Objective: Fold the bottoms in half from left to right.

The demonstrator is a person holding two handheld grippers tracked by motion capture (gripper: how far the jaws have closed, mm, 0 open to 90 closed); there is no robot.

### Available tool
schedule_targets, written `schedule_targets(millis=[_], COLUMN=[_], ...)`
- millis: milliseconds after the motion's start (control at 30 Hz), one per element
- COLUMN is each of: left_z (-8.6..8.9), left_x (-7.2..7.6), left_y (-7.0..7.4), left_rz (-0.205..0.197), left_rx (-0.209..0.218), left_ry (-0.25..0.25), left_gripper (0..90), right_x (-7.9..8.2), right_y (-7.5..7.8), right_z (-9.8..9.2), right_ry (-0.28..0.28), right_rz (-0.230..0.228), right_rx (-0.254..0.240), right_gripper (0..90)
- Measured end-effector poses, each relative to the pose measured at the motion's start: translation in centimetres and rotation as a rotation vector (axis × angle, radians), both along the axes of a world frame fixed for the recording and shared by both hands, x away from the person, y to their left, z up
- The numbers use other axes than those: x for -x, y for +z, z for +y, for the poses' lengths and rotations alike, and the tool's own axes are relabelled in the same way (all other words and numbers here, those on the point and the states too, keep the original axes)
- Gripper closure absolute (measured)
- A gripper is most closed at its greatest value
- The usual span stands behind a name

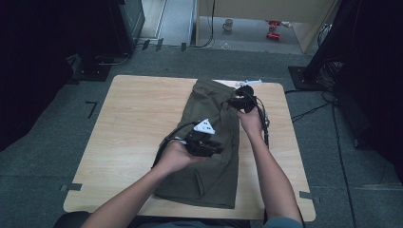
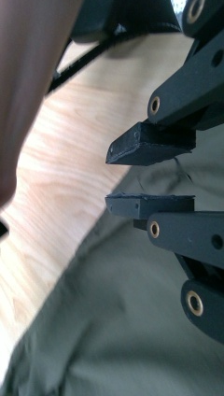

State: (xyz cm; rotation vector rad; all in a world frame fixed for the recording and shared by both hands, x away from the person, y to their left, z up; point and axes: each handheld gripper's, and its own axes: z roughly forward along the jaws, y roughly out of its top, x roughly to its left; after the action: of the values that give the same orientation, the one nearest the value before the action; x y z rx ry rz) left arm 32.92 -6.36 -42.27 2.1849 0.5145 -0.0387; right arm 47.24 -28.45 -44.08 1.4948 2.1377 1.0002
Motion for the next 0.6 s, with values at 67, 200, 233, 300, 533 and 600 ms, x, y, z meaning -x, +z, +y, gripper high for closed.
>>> schedule_targets(millis=[67,200,233,300,533,600], left_z=[0.8,2.6,3.0,3.8,6.5,7.2], left_x=[-0.6,-1.5,-1.7,-2.1,-3.6,-3.9], left_y=[0.0,-0.1,-0.2,-0.4,-1.3,-1.6], left_rz=[-0.001,-0.016,-0.022,-0.024,-0.047,-0.064], left_rx=[-0.005,-0.004,-0.006,-0.016,-0.040,-0.055], left_ry=[0.018,0.053,0.060,0.078,0.123,0.137], left_gripper=[74.7,75.4,75.8,76.3,79.2,79.5], right_x=[0.6,1.6,1.7,2.1,3.5,4.1], right_y=[-0.1,-0.2,-0.3,-0.3,-0.3,-0.3], right_z=[0.1,0.2,0.3,0.3,0.5,0.6], right_ry=[0.019,0.038,0.039,0.047,0.071,0.073], right_rz=[0.003,-0.010,0.004,0.004,-0.013,-0.021], right_rx=[0.007,0.005,0.000,-0.007,-0.017,-0.022], right_gripper=[81.7,83.6,84.3,85.5,86.2,86.2])
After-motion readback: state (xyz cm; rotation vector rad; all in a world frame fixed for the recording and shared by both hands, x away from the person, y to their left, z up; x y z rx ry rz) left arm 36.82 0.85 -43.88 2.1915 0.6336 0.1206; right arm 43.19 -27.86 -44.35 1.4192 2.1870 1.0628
